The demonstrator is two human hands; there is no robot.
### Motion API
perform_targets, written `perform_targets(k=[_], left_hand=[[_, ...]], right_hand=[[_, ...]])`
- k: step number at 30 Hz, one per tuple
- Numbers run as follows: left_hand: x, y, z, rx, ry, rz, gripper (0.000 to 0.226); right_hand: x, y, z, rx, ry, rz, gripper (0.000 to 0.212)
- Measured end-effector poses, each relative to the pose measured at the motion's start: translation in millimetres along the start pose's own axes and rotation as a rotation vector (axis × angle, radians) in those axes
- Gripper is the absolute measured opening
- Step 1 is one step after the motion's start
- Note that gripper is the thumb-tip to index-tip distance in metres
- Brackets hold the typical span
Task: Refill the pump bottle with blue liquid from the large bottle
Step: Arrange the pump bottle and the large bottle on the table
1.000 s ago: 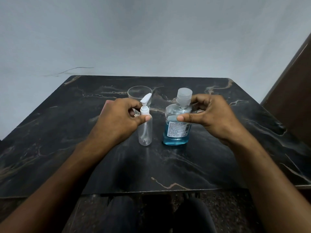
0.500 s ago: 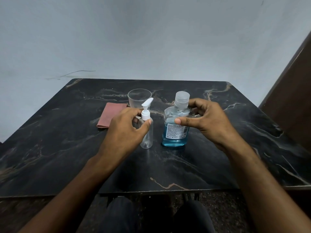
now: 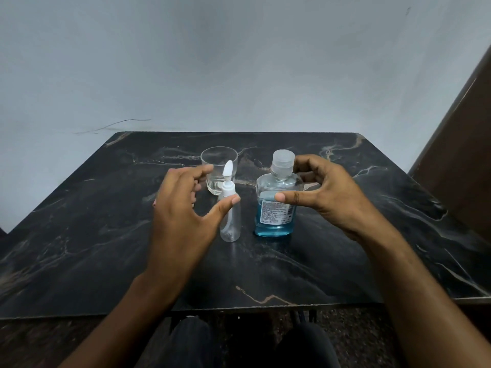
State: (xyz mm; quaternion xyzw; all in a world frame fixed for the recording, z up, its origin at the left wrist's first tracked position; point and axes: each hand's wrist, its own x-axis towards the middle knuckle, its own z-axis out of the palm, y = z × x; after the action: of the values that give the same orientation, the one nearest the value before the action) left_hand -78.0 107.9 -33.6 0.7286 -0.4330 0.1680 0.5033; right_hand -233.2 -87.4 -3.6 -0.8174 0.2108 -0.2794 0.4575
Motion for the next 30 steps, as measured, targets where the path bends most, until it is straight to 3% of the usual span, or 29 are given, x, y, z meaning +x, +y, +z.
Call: perform_targets(k=[2, 5, 7, 13, 18, 24, 30], left_hand=[[-7, 9, -3, -0.004, 0.079, 0.167, 0.034], [-10, 25, 6, -0.042, -0.039, 0.315, 0.021], [-2, 35, 15, 0.027, -0.114, 0.3, 0.025], [27, 48, 32, 0.277, -0.142, 0.182, 0.023], [36, 39, 39, 0.324, -0.233, 0.109, 0.034], [37, 36, 39, 0.296, -0.221, 0.146, 0.027], [38, 36, 39, 0.303, -0.228, 0.167, 0.028]], right_hand=[[1, -7, -4, -0.014, 0.072, -0.042, 0.068], [9, -21, -6, -0.026, 0.226, -0.124, 0.056], [15, -30, -3, -0.088, 0.246, -0.148, 0.046], [25, -40, 5, -0.339, 0.222, -0.162, 0.039], [23, -44, 0, -0.283, 0.172, -0.127, 0.032], [20, -51, -10, -0.159, 0.017, -0.118, 0.035], [25, -58, -9, -0.538, -0.033, -0.177, 0.036]])
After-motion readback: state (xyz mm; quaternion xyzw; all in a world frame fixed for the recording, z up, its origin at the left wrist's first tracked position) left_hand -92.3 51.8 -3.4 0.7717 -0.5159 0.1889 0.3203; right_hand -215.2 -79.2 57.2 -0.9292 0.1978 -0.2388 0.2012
